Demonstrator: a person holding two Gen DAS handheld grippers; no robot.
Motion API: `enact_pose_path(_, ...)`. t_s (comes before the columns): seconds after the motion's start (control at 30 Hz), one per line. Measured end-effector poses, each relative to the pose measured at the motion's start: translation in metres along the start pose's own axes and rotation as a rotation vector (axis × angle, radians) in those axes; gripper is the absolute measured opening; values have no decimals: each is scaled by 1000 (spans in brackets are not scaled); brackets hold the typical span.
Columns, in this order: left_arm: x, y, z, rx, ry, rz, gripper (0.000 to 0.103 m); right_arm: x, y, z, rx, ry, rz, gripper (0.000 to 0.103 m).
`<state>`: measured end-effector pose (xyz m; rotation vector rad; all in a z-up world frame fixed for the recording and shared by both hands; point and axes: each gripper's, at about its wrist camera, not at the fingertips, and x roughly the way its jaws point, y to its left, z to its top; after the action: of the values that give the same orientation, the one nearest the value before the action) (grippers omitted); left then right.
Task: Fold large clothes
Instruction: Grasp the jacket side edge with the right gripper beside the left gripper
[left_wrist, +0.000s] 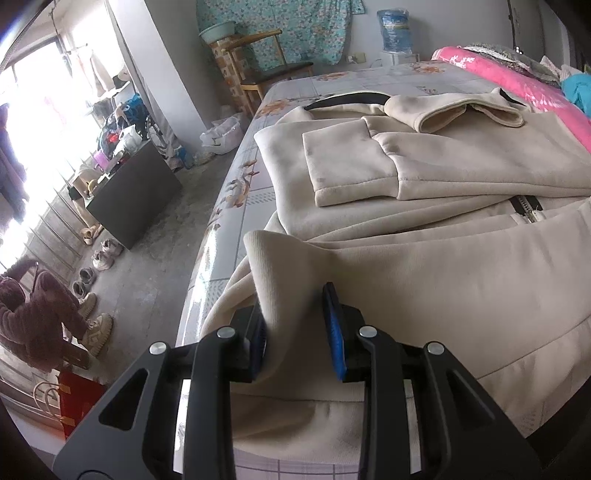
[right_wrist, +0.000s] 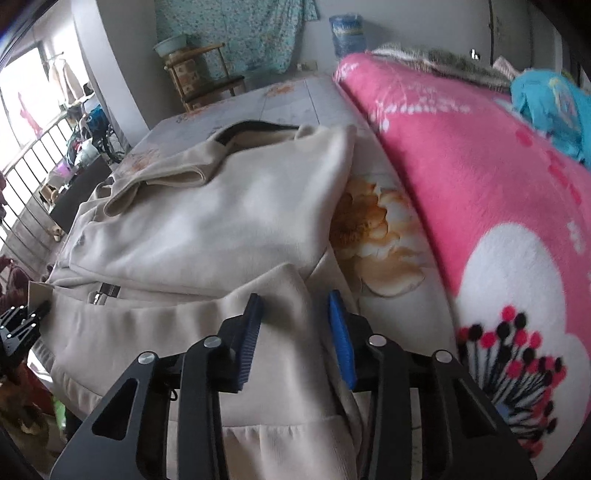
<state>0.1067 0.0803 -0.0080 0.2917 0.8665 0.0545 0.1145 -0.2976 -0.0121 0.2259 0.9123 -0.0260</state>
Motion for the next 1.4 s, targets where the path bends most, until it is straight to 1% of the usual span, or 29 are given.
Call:
enact_pose_path(0.13, 0, -2, -1, 2, -4, 15, 27, -7, 3, -14, -24, 4, 1, 35)
enact_pose_path(0.2, 0, -3, 0, -1, -2, 15, 25, -11, 6, -19, -37, 4, -2, 35)
enact_pose_path(0.27, 0, -3, 0, 0, 0, 18, 25, -13, 8, -19, -50, 4, -1, 34)
enact_pose_path(0.43, -1, -4, 0, -6, 9, 14, 25, -5, 9, -8, -56, 5, -6, 29)
enact_pose_path(0.5, 0, -3, 0, -11, 13, 11, 25, -4, 13, -6, -70, 5, -25, 27)
enact_pose_path(0.6, -1, -3, 1, -17, 17, 11, 25, -7, 23, -10, -118, 13, -87, 21)
enact_pose_path(0.67, -1, -4, 1, -18, 18, 13, 25, -11, 29, -14, -148, 15, -109, 20)
enact_pose_path(0.83, -1, -4, 1, -18, 19, 9, 25, -18, 36, -18, -193, 10, -119, 19)
enact_pose_path(0.93, -1, -3, 1, -23, 22, 3, 25, -11, 32, -15, -177, 25, -128, 19)
enact_pose_path(1.03, -1, -2, 1, -27, 24, -1, 25, -4, 26, -12, -148, 42, -112, 19)
enact_pose_path(1.17, -1, -2, 1, -27, 25, -1, 25, -1, 24, -12, -139, 50, -105, 19)
enact_pose_path(1.4, -1, -2, 1, -26, 24, -1, 25, -2, 31, -14, -167, 49, -131, 19)
